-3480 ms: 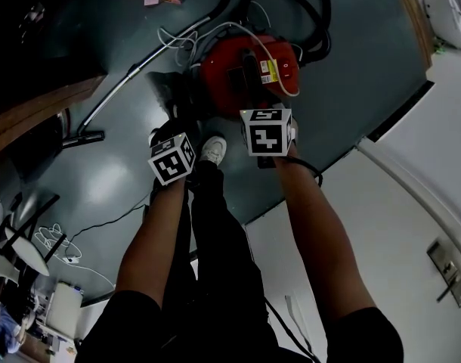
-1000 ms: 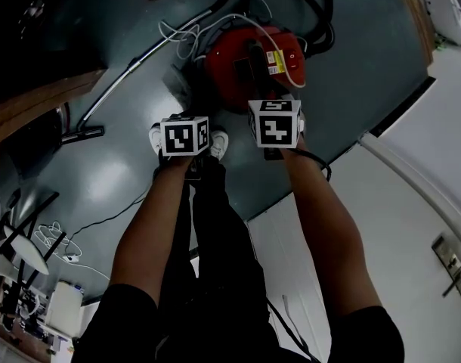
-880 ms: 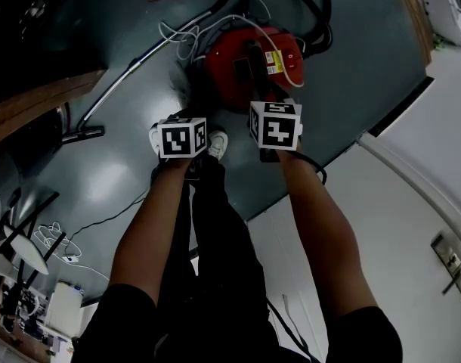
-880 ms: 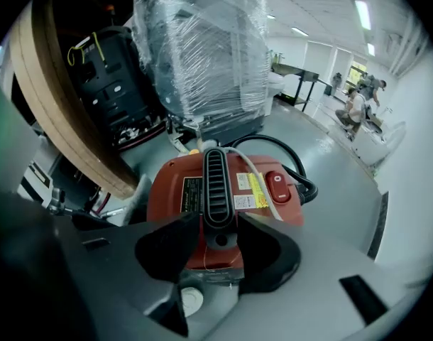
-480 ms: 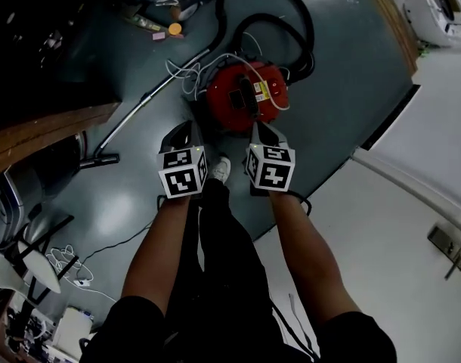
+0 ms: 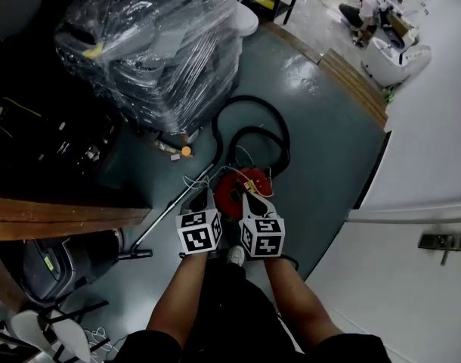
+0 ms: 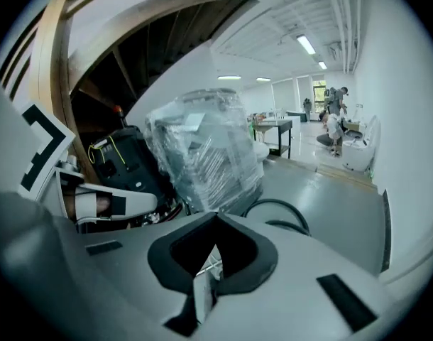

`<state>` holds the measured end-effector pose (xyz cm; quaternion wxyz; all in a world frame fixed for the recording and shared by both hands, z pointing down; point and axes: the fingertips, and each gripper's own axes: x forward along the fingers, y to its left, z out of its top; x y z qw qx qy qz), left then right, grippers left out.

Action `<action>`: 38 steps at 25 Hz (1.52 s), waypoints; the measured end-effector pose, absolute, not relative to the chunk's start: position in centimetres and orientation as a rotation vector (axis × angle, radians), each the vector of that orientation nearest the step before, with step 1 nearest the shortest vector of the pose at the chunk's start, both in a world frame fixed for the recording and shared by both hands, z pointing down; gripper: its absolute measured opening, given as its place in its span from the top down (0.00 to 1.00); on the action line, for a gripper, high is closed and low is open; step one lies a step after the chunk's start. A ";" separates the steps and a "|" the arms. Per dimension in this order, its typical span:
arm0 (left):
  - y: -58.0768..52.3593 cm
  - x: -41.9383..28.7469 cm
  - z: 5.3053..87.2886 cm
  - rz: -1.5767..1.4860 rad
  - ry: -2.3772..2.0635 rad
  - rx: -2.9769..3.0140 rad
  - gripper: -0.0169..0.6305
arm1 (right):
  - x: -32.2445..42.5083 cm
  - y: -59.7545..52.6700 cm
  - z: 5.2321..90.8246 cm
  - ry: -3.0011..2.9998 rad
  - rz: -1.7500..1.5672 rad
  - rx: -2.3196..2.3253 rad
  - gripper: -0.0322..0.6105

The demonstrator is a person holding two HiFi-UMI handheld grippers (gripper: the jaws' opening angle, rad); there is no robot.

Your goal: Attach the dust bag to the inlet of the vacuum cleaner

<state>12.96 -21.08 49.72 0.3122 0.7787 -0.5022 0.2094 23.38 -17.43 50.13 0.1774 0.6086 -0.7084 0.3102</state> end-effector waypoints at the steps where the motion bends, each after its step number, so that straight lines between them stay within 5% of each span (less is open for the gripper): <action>1: -21.4 13.2 47.4 0.546 -1.327 2.074 0.98 | 23.6 -17.8 47.7 -2.024 0.856 1.754 0.95; 17: -24.1 17.9 19.9 0.264 -1.354 2.572 0.98 | 26.3 -20.6 20.1 -2.240 0.346 2.097 0.95; 38: -22.2 18.6 19.5 0.275 -1.337 2.554 0.97 | 27.9 -18.5 16.6 -2.254 0.209 2.178 0.95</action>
